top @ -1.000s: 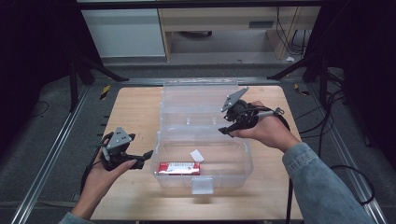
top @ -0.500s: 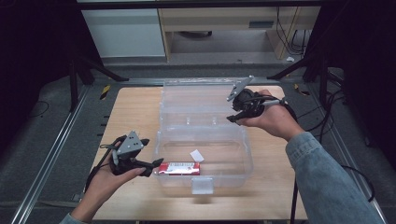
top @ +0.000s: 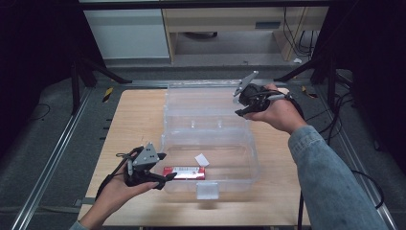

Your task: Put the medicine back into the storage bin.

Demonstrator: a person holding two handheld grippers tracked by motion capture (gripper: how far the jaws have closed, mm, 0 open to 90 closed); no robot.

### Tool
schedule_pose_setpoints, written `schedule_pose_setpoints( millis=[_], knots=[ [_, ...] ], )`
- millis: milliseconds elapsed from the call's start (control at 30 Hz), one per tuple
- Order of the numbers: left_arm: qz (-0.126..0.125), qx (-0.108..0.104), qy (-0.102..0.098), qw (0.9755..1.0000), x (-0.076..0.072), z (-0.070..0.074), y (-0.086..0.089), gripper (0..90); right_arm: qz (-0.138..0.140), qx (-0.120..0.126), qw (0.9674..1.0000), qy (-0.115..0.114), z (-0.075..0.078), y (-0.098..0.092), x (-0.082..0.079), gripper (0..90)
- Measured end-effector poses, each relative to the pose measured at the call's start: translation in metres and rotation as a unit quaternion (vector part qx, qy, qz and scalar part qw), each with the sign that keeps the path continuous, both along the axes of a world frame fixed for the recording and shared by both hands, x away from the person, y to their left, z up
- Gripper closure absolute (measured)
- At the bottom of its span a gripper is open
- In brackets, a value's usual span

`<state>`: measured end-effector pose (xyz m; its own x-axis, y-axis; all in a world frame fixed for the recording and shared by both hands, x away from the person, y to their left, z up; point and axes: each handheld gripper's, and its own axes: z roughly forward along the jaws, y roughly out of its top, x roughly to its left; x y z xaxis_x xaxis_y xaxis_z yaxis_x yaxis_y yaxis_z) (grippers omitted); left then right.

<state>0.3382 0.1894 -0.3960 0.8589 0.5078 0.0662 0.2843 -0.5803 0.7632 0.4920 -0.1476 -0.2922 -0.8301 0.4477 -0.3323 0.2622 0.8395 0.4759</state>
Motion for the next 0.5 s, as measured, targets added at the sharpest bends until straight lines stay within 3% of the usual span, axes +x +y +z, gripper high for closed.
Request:
schedule_pose_setpoints(
  millis=[233,433,500],
  knots=[
    [-0.017,0.007,0.016,0.9997,-0.002,-0.013,-0.007,33.8,-0.004,-0.018,0.9998,0.007,-0.013,0.014,0.011,51.8],
    [-0.036,0.03,0.03,0.9985,-0.002,-0.025,-0.012,38.3,-0.005,-0.022,0.9997,0.011,-0.015,0.02,0.015,51.9],
    [-0.048,0.039,0.032,0.9976,-0.002,-0.027,-0.014,46.3,-0.002,-0.024,0.9997,0.01,-0.014,0.02,0.016,53.4]
  ],
)
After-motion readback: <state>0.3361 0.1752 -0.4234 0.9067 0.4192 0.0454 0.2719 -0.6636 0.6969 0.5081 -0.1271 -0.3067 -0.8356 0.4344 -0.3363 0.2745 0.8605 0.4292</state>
